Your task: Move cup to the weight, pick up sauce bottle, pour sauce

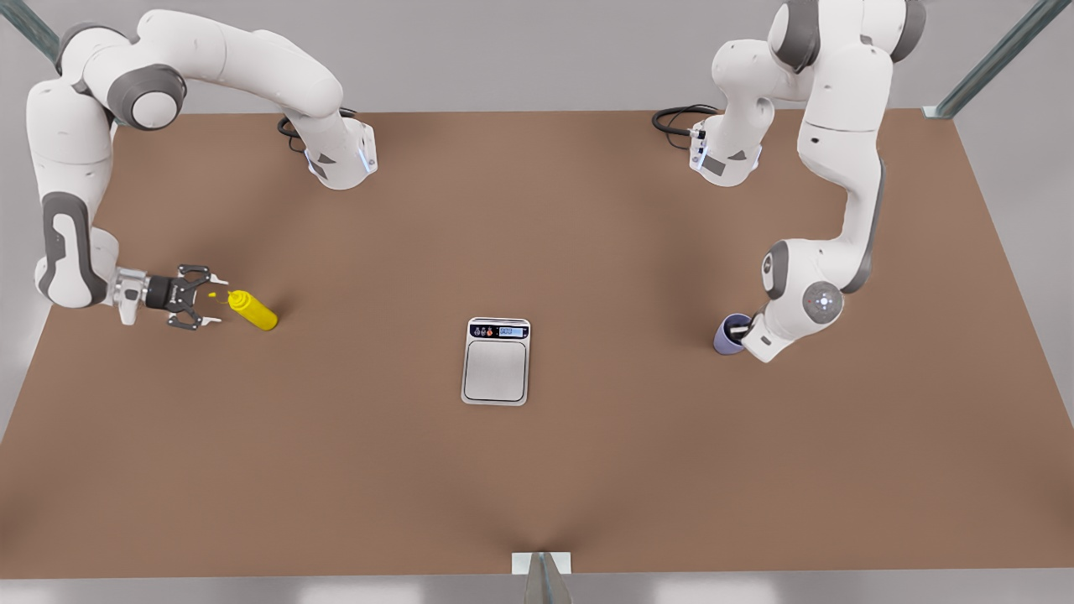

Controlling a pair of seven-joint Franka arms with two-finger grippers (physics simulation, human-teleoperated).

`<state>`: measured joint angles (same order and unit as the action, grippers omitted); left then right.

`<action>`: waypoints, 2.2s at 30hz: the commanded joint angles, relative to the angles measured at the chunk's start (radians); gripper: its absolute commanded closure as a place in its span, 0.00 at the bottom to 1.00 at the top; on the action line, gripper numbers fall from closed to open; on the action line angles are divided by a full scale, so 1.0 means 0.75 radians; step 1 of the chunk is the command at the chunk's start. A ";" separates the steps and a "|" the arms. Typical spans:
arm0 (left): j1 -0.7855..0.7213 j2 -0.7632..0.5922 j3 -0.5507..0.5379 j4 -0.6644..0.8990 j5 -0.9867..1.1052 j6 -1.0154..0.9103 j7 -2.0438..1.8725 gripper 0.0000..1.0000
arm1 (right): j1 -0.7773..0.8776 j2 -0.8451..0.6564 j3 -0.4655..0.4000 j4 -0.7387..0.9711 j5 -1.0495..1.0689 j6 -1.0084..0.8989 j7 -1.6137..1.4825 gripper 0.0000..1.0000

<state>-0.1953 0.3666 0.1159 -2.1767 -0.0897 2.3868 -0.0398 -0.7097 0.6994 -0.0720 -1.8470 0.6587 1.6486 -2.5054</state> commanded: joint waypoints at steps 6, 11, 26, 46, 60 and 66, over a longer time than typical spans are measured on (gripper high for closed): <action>0.001 0.000 0.001 0.000 0.001 -0.004 0.000 0.79 | 0.007 0.027 0.026 0.025 0.063 -0.083 -0.053 0.00; 0.001 -0.012 0.001 0.002 0.001 -0.010 0.002 0.79 | 0.010 0.070 0.071 0.027 0.063 -0.108 -0.049 0.00; -0.006 -0.033 -0.109 0.098 -0.157 -0.020 -0.086 0.79 | 0.020 0.104 0.145 0.025 0.069 -0.155 -0.047 0.00; -0.529 0.464 -0.265 0.982 -0.116 -0.147 -1.184 0.79 | 0.034 0.119 0.153 0.043 0.091 -0.171 0.005 0.46; -0.715 0.861 -0.257 1.563 0.089 -0.243 -1.595 0.39 | 0.449 -0.125 0.178 0.675 -0.203 -0.051 0.931 0.46; -0.713 0.843 -0.257 1.563 0.099 -0.268 -1.577 0.34 | 0.425 -0.325 0.716 0.475 -1.003 0.403 1.655 0.46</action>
<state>-0.7302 0.9922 -0.0767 -1.0048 -0.0188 2.1777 -1.2226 -0.4143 0.4253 0.5216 -1.5443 -0.1612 2.0223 -1.2132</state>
